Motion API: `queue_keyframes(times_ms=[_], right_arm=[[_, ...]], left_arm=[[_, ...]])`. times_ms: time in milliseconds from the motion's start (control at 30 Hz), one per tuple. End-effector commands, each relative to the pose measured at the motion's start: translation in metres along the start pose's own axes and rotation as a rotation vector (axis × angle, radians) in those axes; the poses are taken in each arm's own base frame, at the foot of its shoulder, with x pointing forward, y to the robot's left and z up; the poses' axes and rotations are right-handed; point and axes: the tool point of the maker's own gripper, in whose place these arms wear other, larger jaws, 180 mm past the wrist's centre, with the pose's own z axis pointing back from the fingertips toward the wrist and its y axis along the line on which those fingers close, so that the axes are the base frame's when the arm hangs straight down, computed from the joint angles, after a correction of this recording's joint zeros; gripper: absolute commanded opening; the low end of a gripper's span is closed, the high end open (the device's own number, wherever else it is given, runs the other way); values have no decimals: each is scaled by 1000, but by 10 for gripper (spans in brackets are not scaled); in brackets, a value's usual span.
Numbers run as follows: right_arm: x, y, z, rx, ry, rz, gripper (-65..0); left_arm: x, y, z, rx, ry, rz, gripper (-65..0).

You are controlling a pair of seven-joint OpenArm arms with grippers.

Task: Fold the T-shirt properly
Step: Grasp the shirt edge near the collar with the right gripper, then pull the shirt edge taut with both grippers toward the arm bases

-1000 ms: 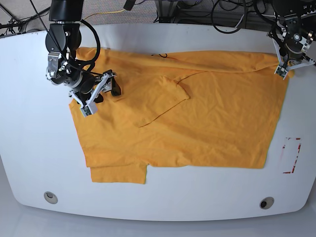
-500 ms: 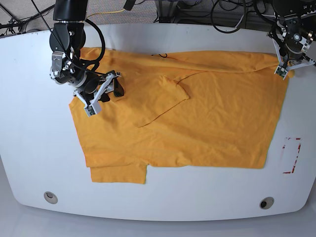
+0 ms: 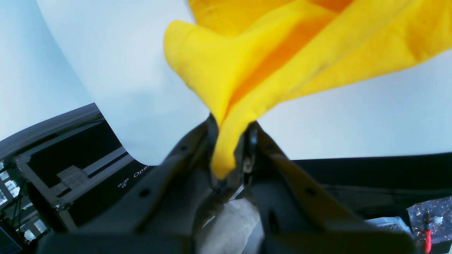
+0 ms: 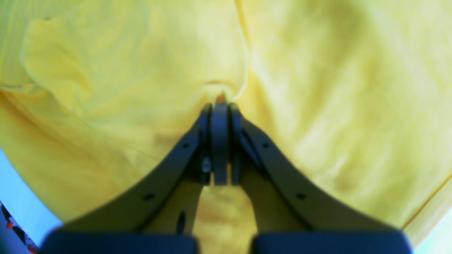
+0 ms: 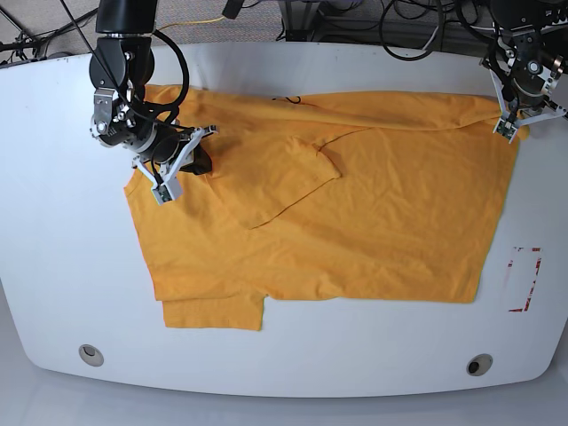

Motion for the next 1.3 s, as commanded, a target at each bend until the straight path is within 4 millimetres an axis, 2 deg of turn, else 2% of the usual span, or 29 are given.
queue_keyframes(times_ms=[0,167,233,500,567,700,833,1000,1067,1267], right_arm=[[26,7,16,-2,-86,56,-650],[25,28,39,-5,-118,118,-650],[21,28,53,-30,-127,120,-650],[-4,21,82,-73,-111,108,-650],[-6,16,91,-73,-128,89,-650],[-8,-3,111,-113,-163,40,-650],[-3,-11,114,-136,-176,40,-650],[-3,-13,111,-133,-176,31,-650],[3,-18,107,-134,-189,24,-650],[-4,-29,99,-132,-176,-22,-650]], left_arm=[[3,10,4,32,-9,-6,-650],[14,20,5,58,-37,13,-650],[20,24,6,68,-51,19,-650],[34,37,8,95,-87,38,-650],[38,40,8,103,-96,44,-650],[44,62,11,149,-116,98,-650],[61,69,6,148,-148,117,-650],[71,62,-12,99,-142,126,-650],[78,59,-21,71,-141,128,-650],[73,57,-45,17,-94,143,-650]])
